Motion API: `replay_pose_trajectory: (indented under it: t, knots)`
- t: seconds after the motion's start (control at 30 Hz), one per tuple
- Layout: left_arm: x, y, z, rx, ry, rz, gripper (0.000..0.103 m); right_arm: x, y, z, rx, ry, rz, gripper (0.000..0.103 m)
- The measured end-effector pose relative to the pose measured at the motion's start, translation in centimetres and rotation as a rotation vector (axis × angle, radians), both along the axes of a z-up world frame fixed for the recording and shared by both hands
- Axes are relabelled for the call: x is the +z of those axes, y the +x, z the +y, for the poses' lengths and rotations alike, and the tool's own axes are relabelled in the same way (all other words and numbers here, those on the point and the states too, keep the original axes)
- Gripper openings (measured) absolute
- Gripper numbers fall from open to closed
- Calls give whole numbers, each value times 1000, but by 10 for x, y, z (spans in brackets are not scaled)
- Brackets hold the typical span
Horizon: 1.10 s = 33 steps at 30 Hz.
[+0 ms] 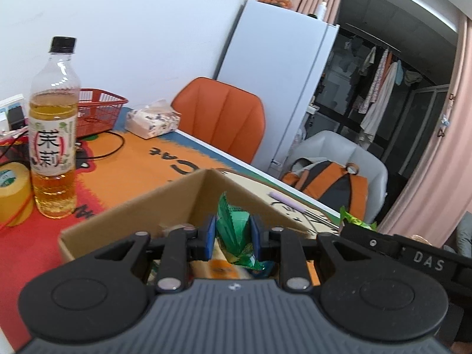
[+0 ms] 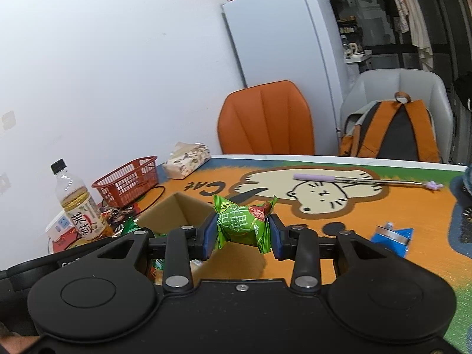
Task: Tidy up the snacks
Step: 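Carry both green candies over the box, then open both tools to drop the green candies into the box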
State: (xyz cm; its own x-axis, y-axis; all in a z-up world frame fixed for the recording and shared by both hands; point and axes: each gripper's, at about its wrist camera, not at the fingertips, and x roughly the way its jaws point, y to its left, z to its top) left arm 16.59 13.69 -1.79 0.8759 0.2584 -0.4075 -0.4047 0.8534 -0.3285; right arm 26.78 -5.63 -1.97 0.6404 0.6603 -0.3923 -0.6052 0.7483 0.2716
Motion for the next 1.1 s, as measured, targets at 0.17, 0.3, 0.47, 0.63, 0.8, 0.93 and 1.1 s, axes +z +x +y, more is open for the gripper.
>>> replay_pose_trajectory:
  t: [0.17, 0.3, 0.47, 0.63, 0.8, 0.93, 1.1]
  knots:
    - [-3, 4, 19, 7, -28, 43, 25, 1, -1, 21, 32, -19, -4, 37]
    - [-4, 0, 30, 22, -63, 44, 28, 1, 1, 38, 51, -36, -6, 37]
    - [-1, -8, 34, 22, -44, 59, 31, 2, 4, 56, 75, -39, -6, 37]
    - [0, -17, 41, 42, -47, 64, 34, 0, 6, 71, 92, -35, 6, 37]
    - [0, -20, 47, 64, -49, 62, 40, 1, 7, 76, 107, -20, 1, 50]
    - [0, -21, 46, 68, -51, 64, 43, -3, 8, 69, 92, -14, 28, 56]
    - [-1, -21, 37, 44, -51, 54, 55, -6, 7, 53, 81, -12, 45, 56]
